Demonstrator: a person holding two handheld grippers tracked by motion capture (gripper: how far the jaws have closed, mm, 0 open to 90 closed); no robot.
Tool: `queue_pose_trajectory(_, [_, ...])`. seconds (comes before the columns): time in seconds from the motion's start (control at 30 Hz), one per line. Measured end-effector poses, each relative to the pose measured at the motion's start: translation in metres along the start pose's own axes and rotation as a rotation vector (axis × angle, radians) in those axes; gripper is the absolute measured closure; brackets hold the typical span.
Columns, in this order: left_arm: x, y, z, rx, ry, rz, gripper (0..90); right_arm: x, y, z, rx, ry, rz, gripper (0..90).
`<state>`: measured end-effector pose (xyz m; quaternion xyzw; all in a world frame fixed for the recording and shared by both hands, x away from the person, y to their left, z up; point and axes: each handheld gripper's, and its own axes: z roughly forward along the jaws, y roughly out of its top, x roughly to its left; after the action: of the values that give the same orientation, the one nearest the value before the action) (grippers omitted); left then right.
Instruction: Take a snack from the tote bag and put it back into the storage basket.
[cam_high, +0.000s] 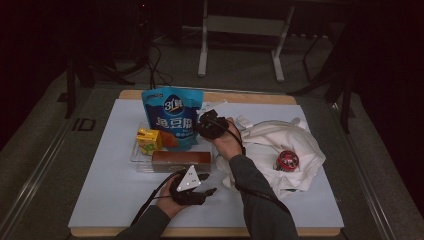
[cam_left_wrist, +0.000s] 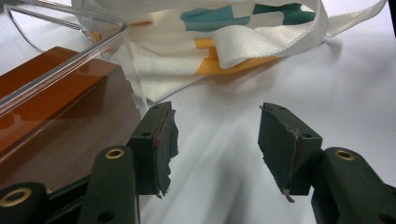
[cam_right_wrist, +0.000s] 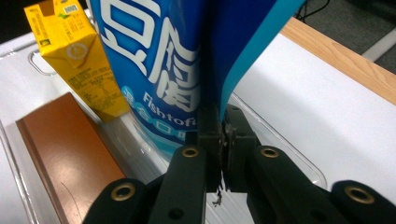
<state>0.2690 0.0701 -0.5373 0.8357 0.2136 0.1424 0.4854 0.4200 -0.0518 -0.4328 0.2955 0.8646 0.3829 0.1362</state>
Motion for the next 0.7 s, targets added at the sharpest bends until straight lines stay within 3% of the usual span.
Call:
queue_pose_trajectory(0.3, [0.0,0.0,0.0,-0.001,0.0,0.0,45.3,-0.004,-0.008,-0.01,-0.01,0.019,-0.01,72.7])
queue_pose_trajectory(0.7, [0.0,0.0,0.0,0.0,-0.002,0.002,45.0,-0.004,-0.015,-0.028,-0.035,0.031,-0.018,71.7])
